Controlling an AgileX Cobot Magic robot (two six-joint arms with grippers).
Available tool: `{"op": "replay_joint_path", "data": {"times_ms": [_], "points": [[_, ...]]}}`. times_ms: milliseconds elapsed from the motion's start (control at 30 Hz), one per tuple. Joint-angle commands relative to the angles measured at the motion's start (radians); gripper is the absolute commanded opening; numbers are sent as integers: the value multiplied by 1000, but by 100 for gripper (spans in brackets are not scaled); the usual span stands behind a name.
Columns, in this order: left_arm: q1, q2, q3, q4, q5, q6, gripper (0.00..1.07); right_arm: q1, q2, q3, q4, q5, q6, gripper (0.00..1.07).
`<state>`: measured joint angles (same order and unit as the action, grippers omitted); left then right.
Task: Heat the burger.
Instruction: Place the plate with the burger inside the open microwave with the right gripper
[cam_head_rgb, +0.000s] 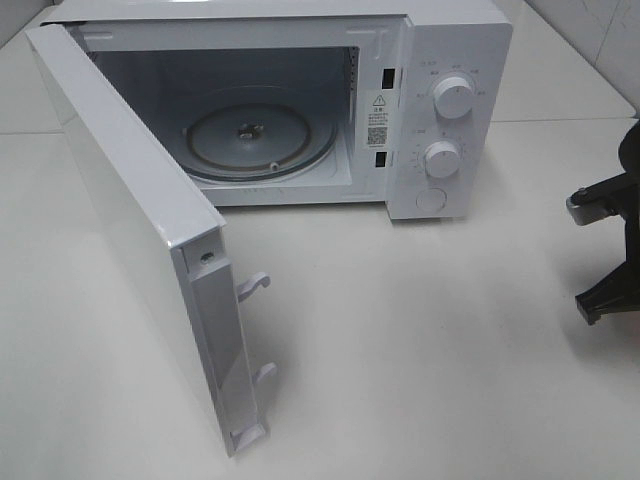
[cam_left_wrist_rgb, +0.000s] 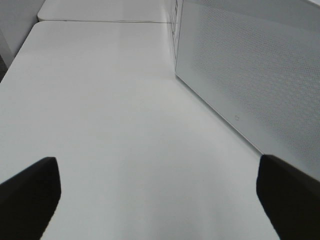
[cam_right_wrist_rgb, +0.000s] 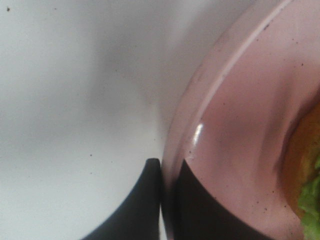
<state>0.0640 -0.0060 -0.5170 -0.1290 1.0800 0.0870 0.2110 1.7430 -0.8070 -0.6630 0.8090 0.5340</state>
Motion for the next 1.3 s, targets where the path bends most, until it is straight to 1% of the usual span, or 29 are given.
{"op": "replay_joint_path", "data": {"times_ms": [33, 333, 533, 567, 633, 667, 700, 767, 800, 833, 900, 933, 967, 1000, 1067, 1100, 1133, 1167, 1233, 1300], "points": [[2, -15, -1, -6, -9, -2, 102, 32, -55, -3, -48, 85, 9, 0], [2, -15, -1, -6, -9, -2, 102, 105, -148, -3, -41, 156, 7, 0], [2, -15, -1, -6, -9, -2, 102, 170, -197, -3, -4, 207, -8, 0], [2, -15, -1, -6, -9, -2, 102, 170, -197, -3, -4, 207, -8, 0], [2, -15, -1, -6, -9, -2, 102, 205, -215, -3, 6, 228, -8, 0], [2, -15, -1, -6, -9, -2, 102, 205, -215, -3, 6, 228, -8, 0], [2, -15, -1, -6, -9, -2, 102, 233, -226, -3, 17, 233, -12, 0], [2, -15, -1, -6, -9, -2, 102, 246, -229, -2, 23, 239, -12, 0], [2, -15, -1, -6, -9, -2, 102, 272, -239, 6, 25, 249, -11, 0], [2, -15, -1, -6, -9, -2, 102, 272, -239, 6, 25, 249, -11, 0], [2, -15, -1, -6, -9, -2, 102, 316, -253, 39, 36, 253, -7, 0], [2, -15, -1, -6, -9, -2, 102, 316, -253, 39, 36, 253, -7, 0], [2, -15, -1, -6, -9, -2, 102, 348, -264, 65, 56, 253, -4, 0], [2, -15, -1, -6, -9, -2, 102, 348, -264, 65, 56, 253, -4, 0], [2, -15, -1, -6, -9, -2, 102, 397, -290, 102, 72, 253, 9, 0], [2, -15, -1, -6, -9, -2, 102, 397, -290, 102, 72, 253, 9, 0], [2, -15, -1, -6, -9, -2, 102, 429, -306, 122, 77, 254, 17, 0], [2, -15, -1, -6, -9, -2, 102, 429, -306, 122, 77, 254, 17, 0], [2, -15, -1, -6, -9, -2, 102, 494, -338, 152, 82, 269, 22, 0], [2, -15, -1, -6, -9, -2, 102, 510, -344, 158, 84, 276, 23, 0]]}}
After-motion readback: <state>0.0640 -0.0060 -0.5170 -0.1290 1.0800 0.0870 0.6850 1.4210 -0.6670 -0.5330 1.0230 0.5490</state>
